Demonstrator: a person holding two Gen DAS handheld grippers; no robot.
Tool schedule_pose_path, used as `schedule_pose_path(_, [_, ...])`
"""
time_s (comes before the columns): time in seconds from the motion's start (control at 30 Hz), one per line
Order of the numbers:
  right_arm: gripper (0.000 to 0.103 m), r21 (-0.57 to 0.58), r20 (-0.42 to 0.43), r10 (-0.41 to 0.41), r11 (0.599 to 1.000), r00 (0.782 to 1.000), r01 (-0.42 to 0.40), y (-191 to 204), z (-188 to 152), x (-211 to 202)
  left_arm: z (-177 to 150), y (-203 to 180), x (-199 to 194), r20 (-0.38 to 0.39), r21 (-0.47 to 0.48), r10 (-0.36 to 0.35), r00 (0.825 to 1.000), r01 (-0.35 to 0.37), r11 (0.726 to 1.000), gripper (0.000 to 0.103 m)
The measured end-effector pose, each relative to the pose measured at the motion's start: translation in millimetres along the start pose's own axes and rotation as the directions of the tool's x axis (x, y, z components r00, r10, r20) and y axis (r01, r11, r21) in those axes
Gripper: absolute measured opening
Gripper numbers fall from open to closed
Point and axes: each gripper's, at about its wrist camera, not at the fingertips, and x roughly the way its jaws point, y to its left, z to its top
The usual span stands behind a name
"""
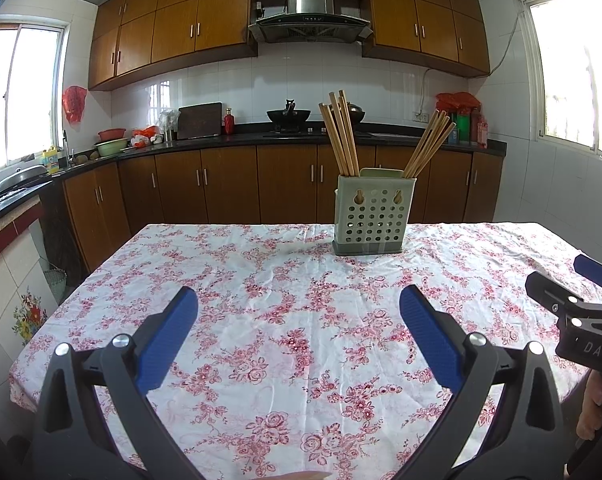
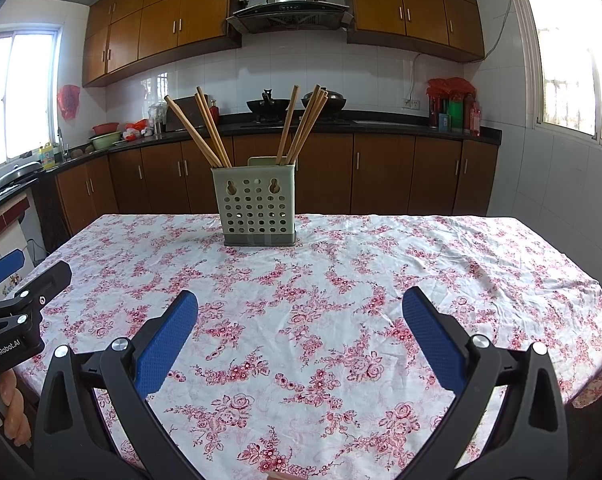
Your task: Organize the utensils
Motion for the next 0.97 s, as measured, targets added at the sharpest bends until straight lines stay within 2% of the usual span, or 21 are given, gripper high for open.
schedule_pose_path(0.97, [0.101, 0.0, 0.0, 0.001, 1.0, 1.0, -0.001, -1.5, 0.1, 0.2, -2.7, 1.0, 2.4, -0.004, -0.009, 0.0, 1.0, 0.0, 1.0, 0.099])
